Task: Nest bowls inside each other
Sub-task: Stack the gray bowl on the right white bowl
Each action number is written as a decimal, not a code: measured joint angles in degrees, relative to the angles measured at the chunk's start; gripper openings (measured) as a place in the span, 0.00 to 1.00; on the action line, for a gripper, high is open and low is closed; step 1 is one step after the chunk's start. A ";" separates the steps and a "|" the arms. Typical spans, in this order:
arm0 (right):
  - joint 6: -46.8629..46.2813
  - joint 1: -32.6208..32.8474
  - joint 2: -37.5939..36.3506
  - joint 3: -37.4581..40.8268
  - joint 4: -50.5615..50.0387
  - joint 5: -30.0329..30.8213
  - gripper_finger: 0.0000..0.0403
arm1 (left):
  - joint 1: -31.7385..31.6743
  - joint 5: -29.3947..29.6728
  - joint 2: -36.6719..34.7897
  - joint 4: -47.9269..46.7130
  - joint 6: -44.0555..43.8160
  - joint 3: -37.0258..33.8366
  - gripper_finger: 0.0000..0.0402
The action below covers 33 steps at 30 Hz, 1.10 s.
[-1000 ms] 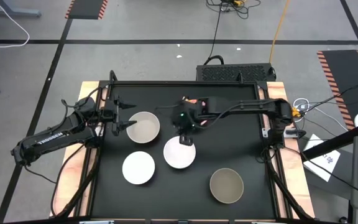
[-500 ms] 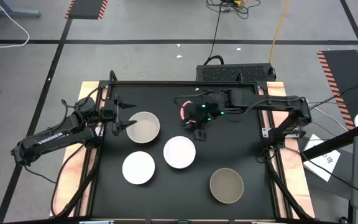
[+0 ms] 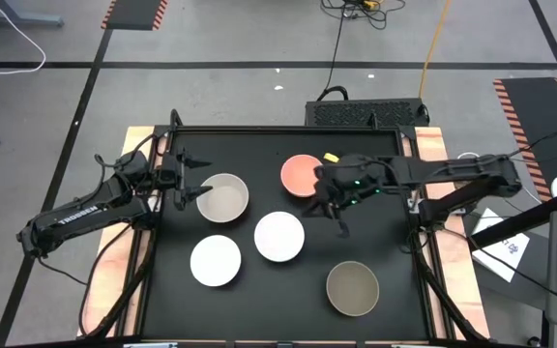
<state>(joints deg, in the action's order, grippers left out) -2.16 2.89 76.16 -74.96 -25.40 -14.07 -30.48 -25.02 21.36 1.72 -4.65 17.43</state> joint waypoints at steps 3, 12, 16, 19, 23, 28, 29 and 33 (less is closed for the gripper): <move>-1.39 0.70 -3.76 5.94 4.83 -1.16 0.00 | -0.01 0.00 0.01 -0.09 0.05 0.00 0.98; -3.43 1.36 -13.01 17.75 12.62 -1.12 0.00 | -0.02 0.02 0.01 -0.23 0.27 0.00 0.98; -4.06 1.36 -17.79 21.88 14.04 -1.13 0.00 | -0.02 0.04 0.01 -0.35 0.22 0.00 0.98; -4.26 1.36 -22.50 25.70 14.83 -0.98 0.00 | -0.02 0.04 0.01 -0.52 0.04 0.00 0.98; -6.56 1.36 -28.91 30.89 19.17 -0.79 0.00 | -0.01 0.04 0.00 -0.89 0.03 0.00 0.98; -8.31 1.36 -35.67 35.90 20.43 2.08 0.00 | -0.01 0.04 0.01 -1.01 0.13 0.00 0.98; -8.48 1.36 -36.85 36.81 20.48 2.32 0.00 | -0.01 0.04 0.01 -1.12 0.25 0.00 0.98; -9.13 1.36 -41.11 39.87 20.47 4.34 0.00 | 0.00 0.04 0.01 -1.20 0.33 0.00 0.98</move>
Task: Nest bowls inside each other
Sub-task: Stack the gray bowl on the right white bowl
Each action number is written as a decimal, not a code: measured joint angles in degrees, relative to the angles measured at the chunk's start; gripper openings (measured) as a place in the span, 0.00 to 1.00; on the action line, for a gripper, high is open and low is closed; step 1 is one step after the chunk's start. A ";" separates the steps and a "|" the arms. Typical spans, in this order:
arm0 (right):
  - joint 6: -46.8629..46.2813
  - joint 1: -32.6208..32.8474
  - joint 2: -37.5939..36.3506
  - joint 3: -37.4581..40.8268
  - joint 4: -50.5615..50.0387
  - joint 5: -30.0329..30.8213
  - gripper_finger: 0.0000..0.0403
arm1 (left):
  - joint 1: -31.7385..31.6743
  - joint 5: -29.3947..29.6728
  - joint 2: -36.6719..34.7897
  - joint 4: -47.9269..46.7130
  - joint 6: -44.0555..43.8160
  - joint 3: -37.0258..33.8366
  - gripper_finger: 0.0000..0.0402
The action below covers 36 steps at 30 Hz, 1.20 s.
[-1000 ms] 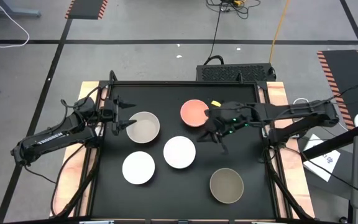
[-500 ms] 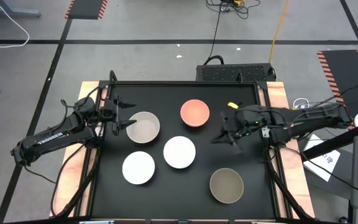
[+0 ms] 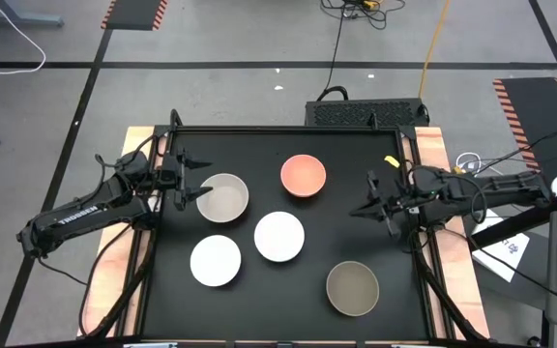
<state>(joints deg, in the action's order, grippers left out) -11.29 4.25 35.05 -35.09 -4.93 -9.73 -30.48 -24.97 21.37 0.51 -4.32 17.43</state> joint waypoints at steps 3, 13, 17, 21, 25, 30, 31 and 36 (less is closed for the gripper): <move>-0.08 -0.01 -2.50 2.15 -0.40 2.56 0.00 | 0.00 0.02 0.00 0.00 0.04 0.00 0.98; -0.82 -0.02 -5.84 5.60 -6.29 9.97 0.00 | -0.02 0.02 0.00 -0.08 0.11 0.00 0.98; -0.32 -0.04 -6.98 6.88 -6.85 14.16 0.00 | -0.02 0.04 0.00 -0.42 0.11 0.00 0.98; 1.59 -0.41 -8.98 7.53 -7.78 14.66 0.00 | -0.02 0.04 0.00 -0.42 0.11 0.00 0.98; 3.15 -1.00 -11.67 8.69 -9.17 15.62 0.00 | -0.01 0.03 0.00 -0.42 0.09 0.00 0.98; 0.28 -1.99 -15.29 11.32 -8.98 15.49 0.00 | 0.00 0.03 0.00 -0.40 0.20 0.00 0.98; -0.09 -1.99 -15.94 12.03 -8.48 15.17 0.00 | -0.02 0.03 0.00 -0.40 0.38 0.00 0.98; -1.48 -1.99 -18.82 17.30 -0.19 12.14 0.00 | 0.00 0.04 0.00 -0.39 0.61 0.00 0.98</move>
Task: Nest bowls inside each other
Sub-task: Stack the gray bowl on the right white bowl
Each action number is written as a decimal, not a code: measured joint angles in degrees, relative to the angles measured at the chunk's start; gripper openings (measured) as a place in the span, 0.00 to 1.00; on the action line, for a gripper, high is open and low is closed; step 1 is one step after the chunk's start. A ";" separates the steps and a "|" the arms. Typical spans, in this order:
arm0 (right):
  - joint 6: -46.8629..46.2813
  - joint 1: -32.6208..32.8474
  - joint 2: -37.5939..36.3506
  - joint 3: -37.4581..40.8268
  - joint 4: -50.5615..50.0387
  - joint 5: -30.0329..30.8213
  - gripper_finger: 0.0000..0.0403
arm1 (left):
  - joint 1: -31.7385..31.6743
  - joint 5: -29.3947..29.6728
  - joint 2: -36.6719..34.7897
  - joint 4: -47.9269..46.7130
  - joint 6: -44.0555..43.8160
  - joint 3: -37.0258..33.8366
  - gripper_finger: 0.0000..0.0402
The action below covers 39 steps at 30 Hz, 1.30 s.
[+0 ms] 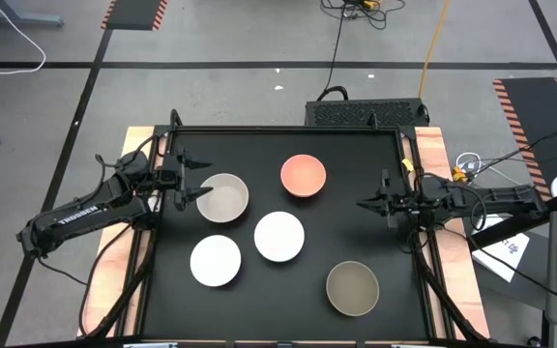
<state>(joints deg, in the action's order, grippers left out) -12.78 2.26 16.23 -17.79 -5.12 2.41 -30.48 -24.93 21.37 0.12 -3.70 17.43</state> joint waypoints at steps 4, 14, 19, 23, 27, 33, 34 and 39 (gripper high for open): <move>0.07 -0.02 -1.13 2.81 1.42 -1.14 0.00 | -0.02 -0.02 0.00 0.01 0.23 0.00 0.98; 0.99 0.00 -1.62 9.38 10.61 -2.67 0.00 | 0.00 0.00 0.00 0.02 0.39 0.00 0.98; 0.10 0.00 -1.62 12.40 14.76 -2.68 0.00 | -0.01 -0.02 0.00 0.04 0.72 0.00 0.98; 0.36 0.00 -1.61 14.26 15.54 -2.69 0.00 | 0.00 0.00 0.00 0.04 0.74 0.00 0.98; 0.38 0.00 -1.67 15.40 17.68 -2.69 0.00 | -0.02 1.11 0.00 0.04 0.76 0.00 0.98; 2.50 0.00 -1.62 15.55 17.12 -2.69 0.00 | 0.00 1.14 0.00 0.04 0.61 0.00 0.98; 3.13 0.00 -1.59 15.55 16.70 -2.69 0.00 | 0.00 1.14 0.00 0.04 0.61 0.00 0.98; 4.60 0.00 -1.62 15.61 16.87 -2.69 0.00 | -0.02 1.13 0.00 0.04 0.61 0.00 0.98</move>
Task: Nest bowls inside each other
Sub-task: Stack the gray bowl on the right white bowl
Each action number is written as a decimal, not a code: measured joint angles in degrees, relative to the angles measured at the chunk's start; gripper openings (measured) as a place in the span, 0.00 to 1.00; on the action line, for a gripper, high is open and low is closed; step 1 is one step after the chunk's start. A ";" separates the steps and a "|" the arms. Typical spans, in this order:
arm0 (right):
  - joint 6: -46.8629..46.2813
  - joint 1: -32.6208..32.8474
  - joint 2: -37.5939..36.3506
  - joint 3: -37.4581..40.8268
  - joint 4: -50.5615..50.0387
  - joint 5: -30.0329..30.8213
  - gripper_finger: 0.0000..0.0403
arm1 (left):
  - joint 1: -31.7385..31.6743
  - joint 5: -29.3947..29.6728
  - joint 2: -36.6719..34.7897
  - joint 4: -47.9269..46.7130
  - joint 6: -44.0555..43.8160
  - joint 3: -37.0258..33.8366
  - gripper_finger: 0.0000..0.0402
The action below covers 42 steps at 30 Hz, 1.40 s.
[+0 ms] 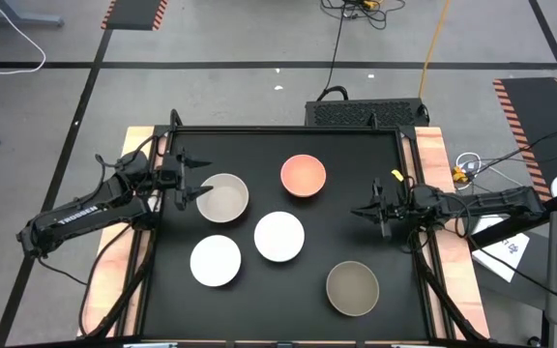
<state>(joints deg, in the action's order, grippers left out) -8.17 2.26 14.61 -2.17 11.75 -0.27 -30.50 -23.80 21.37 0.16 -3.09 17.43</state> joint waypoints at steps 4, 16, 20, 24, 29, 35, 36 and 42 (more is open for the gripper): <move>0.10 0.00 0.00 0.04 -0.71 0.00 0.00 | 0.00 0.21 0.00 0.00 0.02 0.00 0.98; 2.64 0.00 0.02 0.11 -2.10 0.00 0.00 | 0.01 3.82 0.00 0.02 -0.09 0.00 0.98; 2.89 0.00 0.02 0.11 -2.10 0.00 0.00 | 0.01 5.13 0.00 0.68 -1.25 0.00 0.98; 2.89 0.00 0.03 0.15 -2.12 0.00 0.00 | 0.00 5.88 0.02 0.72 -4.83 0.00 0.98; 2.30 0.00 0.02 0.15 -2.12 0.00 0.00 | 0.03 9.87 0.02 -2.45 -5.80 0.00 0.98; 1.40 0.00 0.04 0.15 -2.12 0.00 0.00 | 0.00 15.35 0.04 -5.60 -8.52 0.00 0.98; 1.39 0.00 0.02 0.15 -2.12 0.00 0.00 | 0.00 15.44 0.20 -5.70 -9.21 0.00 0.98; 1.37 0.00 0.02 0.15 -2.12 0.00 0.00 | 0.00 16.55 3.43 -7.34 -13.38 0.00 0.98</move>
<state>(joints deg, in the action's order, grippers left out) -6.80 2.26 14.64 -2.02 9.63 -0.27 -30.50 -7.25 24.80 -7.18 -16.47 17.43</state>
